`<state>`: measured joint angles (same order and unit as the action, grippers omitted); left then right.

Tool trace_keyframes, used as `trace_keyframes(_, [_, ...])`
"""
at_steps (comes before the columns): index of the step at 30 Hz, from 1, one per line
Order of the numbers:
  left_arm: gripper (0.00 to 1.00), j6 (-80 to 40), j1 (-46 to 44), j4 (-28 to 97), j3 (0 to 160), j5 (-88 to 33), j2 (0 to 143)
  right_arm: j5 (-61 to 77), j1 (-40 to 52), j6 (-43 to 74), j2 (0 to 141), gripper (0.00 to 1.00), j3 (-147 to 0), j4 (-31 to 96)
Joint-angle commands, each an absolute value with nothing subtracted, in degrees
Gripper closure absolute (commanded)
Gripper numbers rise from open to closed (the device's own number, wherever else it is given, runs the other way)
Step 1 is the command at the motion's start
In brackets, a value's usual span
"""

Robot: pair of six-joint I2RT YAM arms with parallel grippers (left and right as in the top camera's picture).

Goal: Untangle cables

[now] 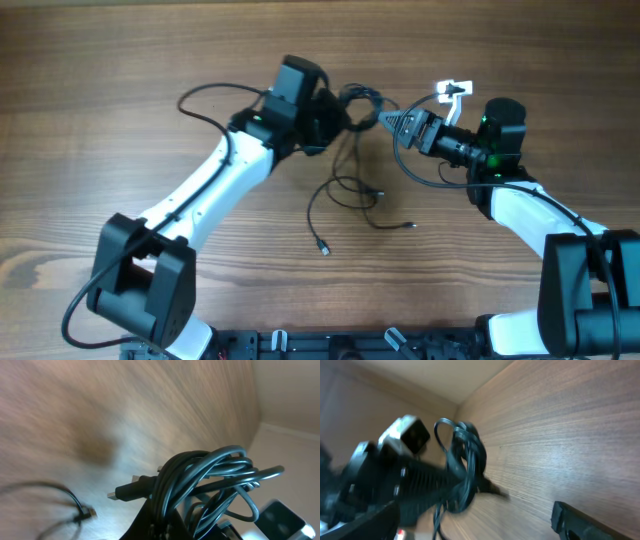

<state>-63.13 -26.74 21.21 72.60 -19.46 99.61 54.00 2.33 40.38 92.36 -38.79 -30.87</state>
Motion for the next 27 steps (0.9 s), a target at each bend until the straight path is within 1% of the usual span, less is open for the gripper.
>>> trace_keyframes(1, [0.96,-40.3,-23.7,23.0,72.8,-19.0,94.7,64.0,-2.9,31.6,92.4,0.0,-38.9,-31.5])
trace_keyframes(3, [0.96,-30.8,-23.9,24.6,72.8,-19.7,92.2,72.0,-7.8,31.6,92.4,0.0,-38.9,-36.0])
trace_keyframes(6, [0.96,-21.1,-25.9,24.6,72.8,-23.8,90.1,77.3,-12.4,31.8,92.4,0.01,-38.9,-42.0])
trace_keyframes(9, [0.96,-17.4,-29.8,24.1,72.8,-23.7,90.6,78.6,-11.2,33.3,92.4,0.06,-38.9,-42.7])
trace_keyframes(10, [0.96,-15.2,-31.7,24.1,72.8,-23.2,91.0,79.8,-9.1,33.3,92.4,0.12,-38.9,-42.7])
trace_keyframes(12, [0.96,-15.0,-33.9,24.1,72.8,-19.8,91.6,79.8,-6.3,33.1,92.4,0.23,-38.9,-42.7])
trace_keyframes(15, [0.96,-15.0,-35.4,24.5,72.8,-15.7,91.6,79.8,-2.7,33.1,92.4,0.34,-38.9,-42.6])
trace_keyframes(16, [0.96,-15.4,-35.4,24.5,72.8,-15.8,91.6,79.9,-1.8,33.1,92.4,0.41,-38.9,-42.6])
trace_keyframes(17, [0.96,-15.4,-35.4,24.7,72.8,-16.0,91.6,79.8,-1.0,33.1,92.4,0.54,-38.9,-42.7])
trace_keyframes(19, [0.96,-15.4,-35.4,25.6,72.8,-15.9,91.6,79.8,-0.8,33.2,92.4,0.94,-38.9,-42.7])
trace_keyframes(20, [0.96,-15.4,-35.4,26.0,72.8,-15.1,91.6,79.8,-0.9,33.5,92.4,0.96,-38.9,-42.7])
trace_keyframes(23, [0.96,-16.9,-34.4,26.1,72.8,-10.7,91.6,81.7,-0.9,34.8,92.4,0.96,-38.9,-42.5])
trace_keyframes(27, [0.96,-28.4,-31.4,17.6,72.8,-10.4,91.5,82.7,-0.8,33.0,92.4,0.96,-38.8,-38.2])
